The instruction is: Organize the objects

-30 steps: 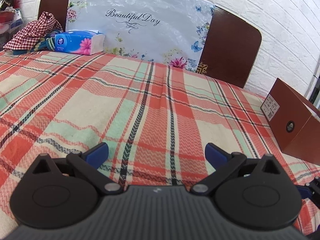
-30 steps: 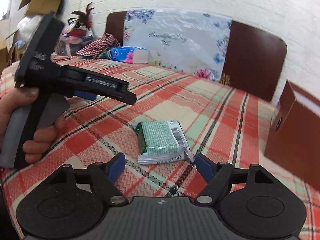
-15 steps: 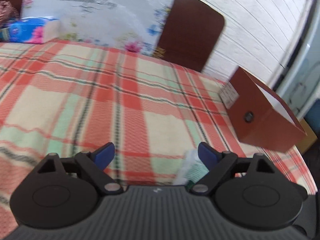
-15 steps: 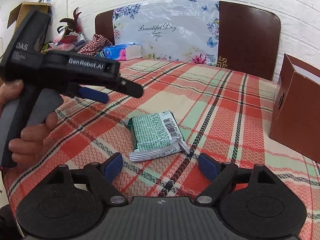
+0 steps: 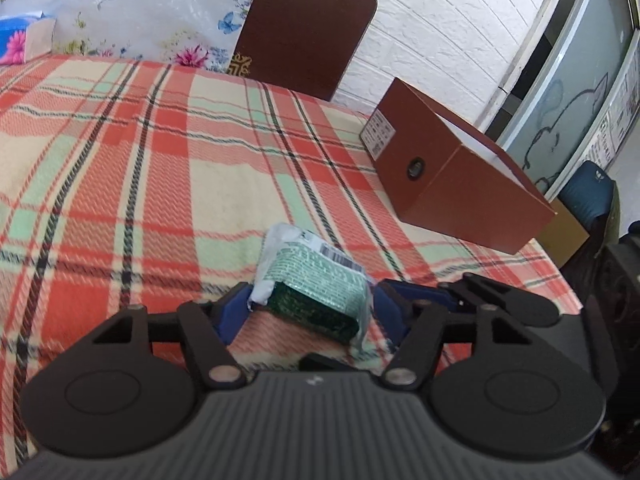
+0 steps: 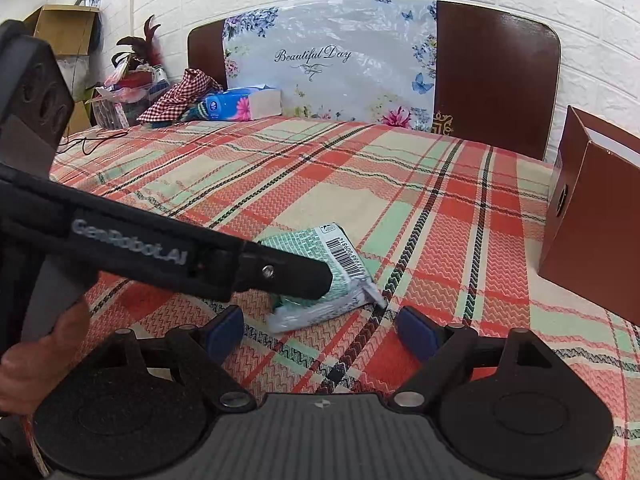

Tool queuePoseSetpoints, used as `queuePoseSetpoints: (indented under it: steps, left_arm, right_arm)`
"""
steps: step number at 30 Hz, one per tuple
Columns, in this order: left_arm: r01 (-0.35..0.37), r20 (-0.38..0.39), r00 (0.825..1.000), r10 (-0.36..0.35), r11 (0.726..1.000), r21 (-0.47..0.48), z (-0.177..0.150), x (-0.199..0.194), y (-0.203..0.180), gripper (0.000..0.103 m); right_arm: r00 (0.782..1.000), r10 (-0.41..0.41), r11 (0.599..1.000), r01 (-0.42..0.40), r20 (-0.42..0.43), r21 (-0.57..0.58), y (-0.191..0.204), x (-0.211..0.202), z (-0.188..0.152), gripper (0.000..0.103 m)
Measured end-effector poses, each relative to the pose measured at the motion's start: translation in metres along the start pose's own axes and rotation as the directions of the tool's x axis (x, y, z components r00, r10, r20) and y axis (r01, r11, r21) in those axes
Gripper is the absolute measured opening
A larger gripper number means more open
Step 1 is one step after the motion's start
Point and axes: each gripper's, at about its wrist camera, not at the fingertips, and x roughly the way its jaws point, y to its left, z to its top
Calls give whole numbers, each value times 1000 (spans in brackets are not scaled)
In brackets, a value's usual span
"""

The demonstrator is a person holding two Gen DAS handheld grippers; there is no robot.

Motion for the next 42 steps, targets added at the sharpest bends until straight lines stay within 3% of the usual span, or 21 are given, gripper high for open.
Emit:
queuePoseSetpoints:
  steps: [8,11,12,14,16,18,20,26,30,33,36,38,42]
  left_arm:
    - [-31,-8,1000,30,998,-53,27,-11,11,67]
    - [-26,-80,997,21,998,-59,18,4,9,45]
    - [-22,-95,995,15,997,-69,14,8,8,43]
    - [-3,-94,996,-4,997,-74,9,9,2,40]
    - [9,-120,993,-16,998,-65,6,12,-10,39]
    - [28,-136,990,-33,999,-34,5,15,-24,39]
    - [44,-158,986,-45,999,-11,3,19,-39,39]
    - [136,-216,968,-128,990,24,-5,35,-76,37]
    - [202,-221,961,-167,968,147,-4,28,-115,47]
    - [216,-168,968,-184,957,196,4,10,-125,60]
    - [179,-115,979,-165,976,121,16,-3,-110,61]
    - [169,-90,982,-166,985,32,21,-13,-92,61]
    - [127,-105,985,-134,990,-63,18,-19,-68,61]
  right_arm:
    - [1000,-16,999,15,1,44,-9,-7,-3,84]
    - [1000,-22,999,22,-2,31,-7,-5,-2,82]
    - [1000,-21,999,21,2,29,-6,-5,-2,78]
    - [1000,-12,999,11,13,32,-7,-6,-2,50]
    - [1000,4,999,-5,22,45,-10,-8,-2,39]
    - [1000,1,998,-2,17,63,-11,-10,-2,37]
    - [1000,1,998,-2,15,59,-10,-17,-5,27]
    - [996,-89,993,88,10,83,-24,-50,-25,23]
    - [988,-152,983,148,33,107,-37,-74,-36,22]
    - [981,-186,972,176,56,158,-50,-88,-41,27]
    - [984,-153,973,134,92,186,-58,-97,-41,32]
    - [987,-115,980,94,110,175,-56,-98,-39,49]
    - [987,-73,991,55,141,125,-50,-98,-33,60]
